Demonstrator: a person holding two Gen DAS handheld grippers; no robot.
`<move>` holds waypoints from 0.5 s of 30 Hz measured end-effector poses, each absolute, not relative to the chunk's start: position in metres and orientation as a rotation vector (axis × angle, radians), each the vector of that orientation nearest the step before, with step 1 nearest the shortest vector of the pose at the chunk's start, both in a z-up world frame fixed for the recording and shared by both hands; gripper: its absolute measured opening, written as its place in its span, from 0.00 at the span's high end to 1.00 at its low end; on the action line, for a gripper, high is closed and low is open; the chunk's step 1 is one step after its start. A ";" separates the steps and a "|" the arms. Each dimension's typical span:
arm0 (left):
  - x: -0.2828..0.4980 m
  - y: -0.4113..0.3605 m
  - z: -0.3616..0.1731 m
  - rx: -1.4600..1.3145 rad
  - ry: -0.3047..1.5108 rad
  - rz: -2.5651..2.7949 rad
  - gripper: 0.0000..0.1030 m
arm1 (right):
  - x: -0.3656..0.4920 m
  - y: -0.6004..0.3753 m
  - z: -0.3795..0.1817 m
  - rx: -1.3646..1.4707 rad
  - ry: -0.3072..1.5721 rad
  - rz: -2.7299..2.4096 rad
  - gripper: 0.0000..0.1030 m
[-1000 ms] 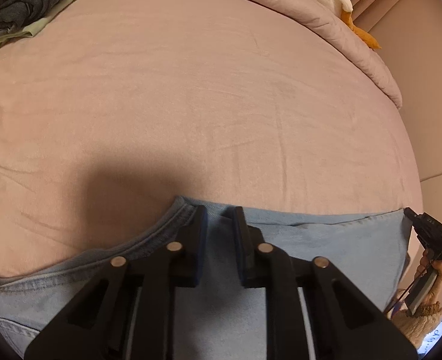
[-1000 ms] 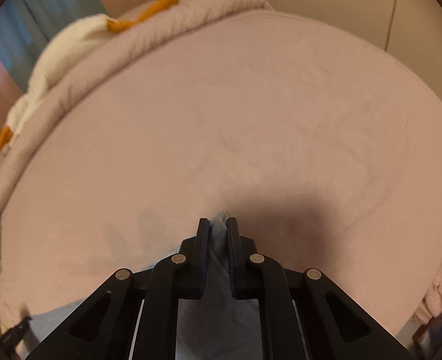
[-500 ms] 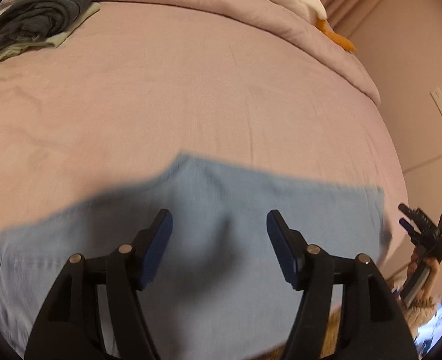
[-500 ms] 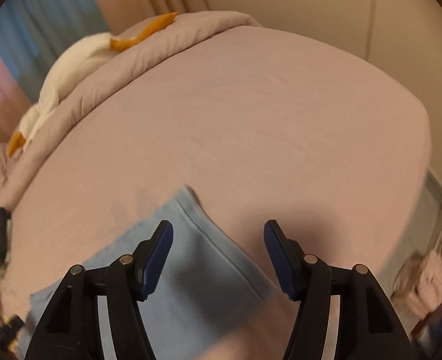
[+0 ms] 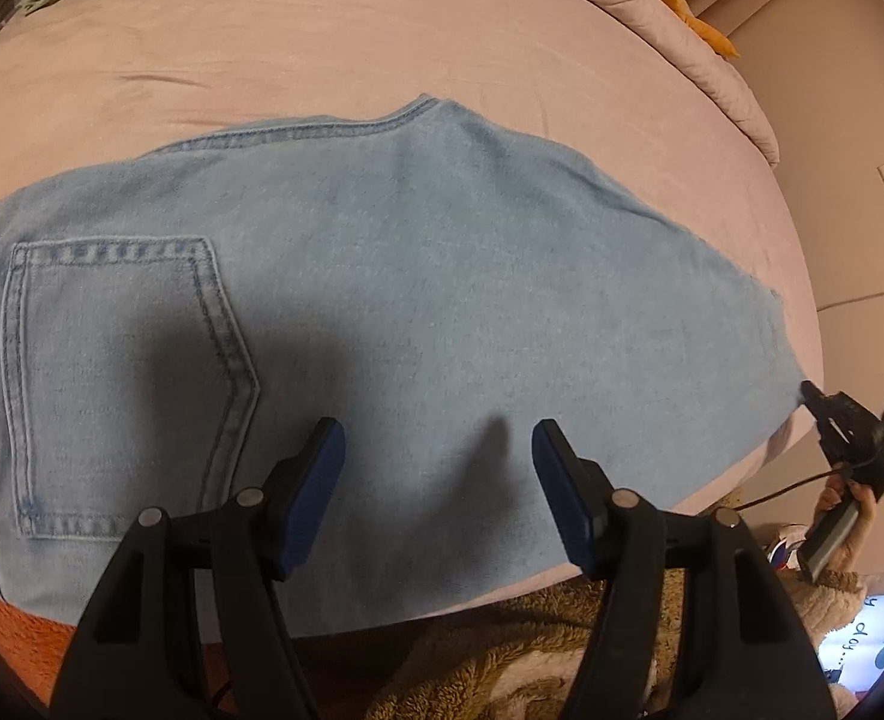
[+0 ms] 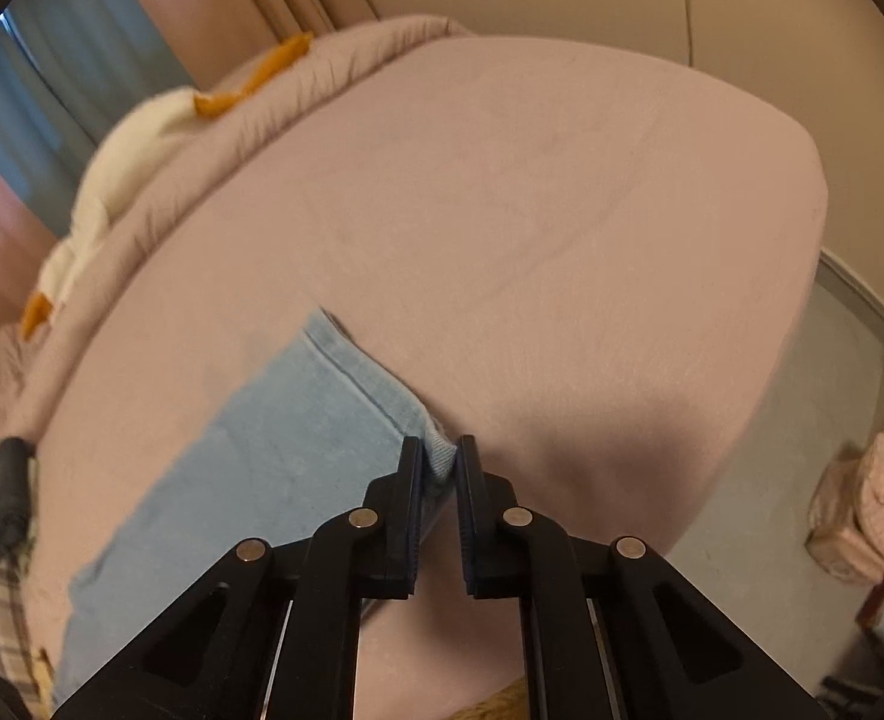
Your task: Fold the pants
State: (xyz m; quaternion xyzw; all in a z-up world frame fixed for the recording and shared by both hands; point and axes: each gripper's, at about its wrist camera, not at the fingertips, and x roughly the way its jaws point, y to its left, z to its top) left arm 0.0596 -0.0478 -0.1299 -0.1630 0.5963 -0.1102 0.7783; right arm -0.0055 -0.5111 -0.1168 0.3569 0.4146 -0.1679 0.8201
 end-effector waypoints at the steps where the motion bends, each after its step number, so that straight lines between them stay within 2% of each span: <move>1: 0.059 -0.047 -0.132 -0.356 1.290 -0.235 0.37 | -0.004 -0.510 -0.119 0.750 0.889 -0.361 0.91; 6: 0.057 -0.044 -0.139 -0.368 1.278 -0.224 0.37 | 0.005 -0.508 -0.152 0.742 0.960 -0.388 0.91; 15: 0.051 -0.034 -0.143 -0.444 1.206 -0.247 0.36 | 0.001 -0.508 -0.155 0.728 0.917 -0.387 0.90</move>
